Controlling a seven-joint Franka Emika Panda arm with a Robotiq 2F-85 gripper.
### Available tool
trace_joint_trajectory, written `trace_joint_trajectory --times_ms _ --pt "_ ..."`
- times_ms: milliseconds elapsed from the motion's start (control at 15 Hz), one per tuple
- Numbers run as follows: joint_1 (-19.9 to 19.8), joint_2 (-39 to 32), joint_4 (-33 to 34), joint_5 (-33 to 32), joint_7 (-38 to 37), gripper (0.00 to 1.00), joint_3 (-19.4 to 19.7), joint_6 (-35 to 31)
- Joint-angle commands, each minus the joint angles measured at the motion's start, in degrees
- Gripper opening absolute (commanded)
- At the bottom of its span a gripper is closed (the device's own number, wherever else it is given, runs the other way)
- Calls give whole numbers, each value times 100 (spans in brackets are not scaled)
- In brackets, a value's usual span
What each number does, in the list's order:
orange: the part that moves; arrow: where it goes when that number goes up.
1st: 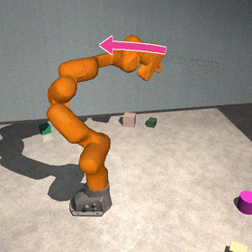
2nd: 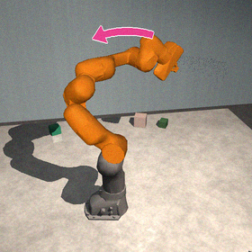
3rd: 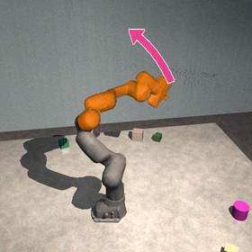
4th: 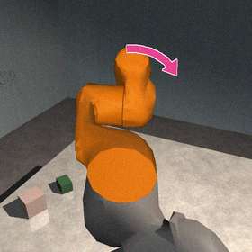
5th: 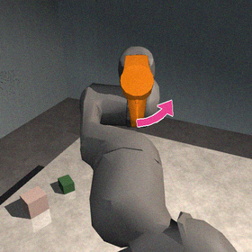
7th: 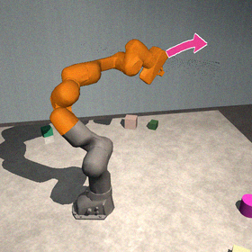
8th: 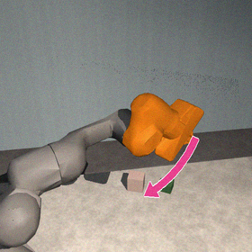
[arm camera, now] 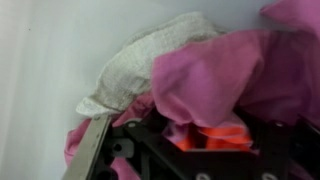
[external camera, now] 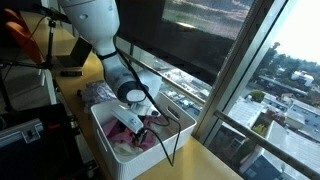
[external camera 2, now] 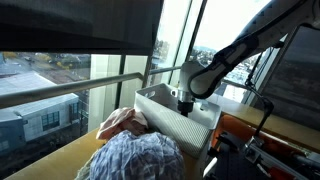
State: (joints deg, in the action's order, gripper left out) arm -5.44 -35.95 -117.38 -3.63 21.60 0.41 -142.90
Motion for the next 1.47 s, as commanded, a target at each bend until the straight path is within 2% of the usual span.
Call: trace_joint_trajectory --times_ms 0,267,400,533,800,1133,1400 --pt "-158 66 -19 -77 69 29 -85 68" --pt "-220 588 -543 -69 82 2 -67 67" --pt "-182 899 -751 -159 14 5 11 88" --pt "-141 1286 -926 -274 -31 0 78 164" --pt "-69 2255 -1083 -346 -88 0 82 528" --pt "200 3377 -703 -456 -187 0 1 1145" --pt "581 4135 -338 -462 -382 0 -217 1717"
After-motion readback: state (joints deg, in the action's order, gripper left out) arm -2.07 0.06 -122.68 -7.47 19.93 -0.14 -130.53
